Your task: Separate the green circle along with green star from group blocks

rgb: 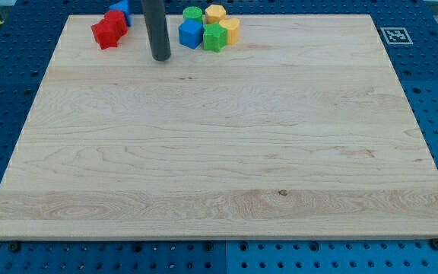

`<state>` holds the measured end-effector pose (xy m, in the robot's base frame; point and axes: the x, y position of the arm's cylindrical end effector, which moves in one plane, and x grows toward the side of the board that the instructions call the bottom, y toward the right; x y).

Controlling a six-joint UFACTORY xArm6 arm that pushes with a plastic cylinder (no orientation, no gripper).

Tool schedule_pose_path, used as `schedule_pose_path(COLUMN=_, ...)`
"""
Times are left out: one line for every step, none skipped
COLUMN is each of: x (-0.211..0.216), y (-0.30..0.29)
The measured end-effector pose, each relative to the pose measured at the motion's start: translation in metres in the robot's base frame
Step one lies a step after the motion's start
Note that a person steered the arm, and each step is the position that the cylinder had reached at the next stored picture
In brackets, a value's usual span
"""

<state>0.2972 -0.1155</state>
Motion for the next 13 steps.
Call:
schedule_pose_path(x=-0.017, y=-0.005)
schedule_pose_path(x=-0.034, y=-0.005)
schedule_pose_path(x=-0.062, y=-0.006)
schedule_pose_path(x=-0.089, y=-0.006)
schedule_pose_path(x=-0.101, y=0.000)
schedule_pose_path(x=-0.105, y=0.016)
schedule_pose_path(x=-0.105, y=0.045)
schedule_pose_path(x=-0.103, y=0.077)
schedule_pose_path(x=-0.090, y=0.082)
schedule_pose_path(x=-0.071, y=0.082)
schedule_pose_path(x=-0.053, y=0.084)
schedule_pose_path(x=-0.030, y=0.089)
schedule_pose_path(x=-0.007, y=0.105)
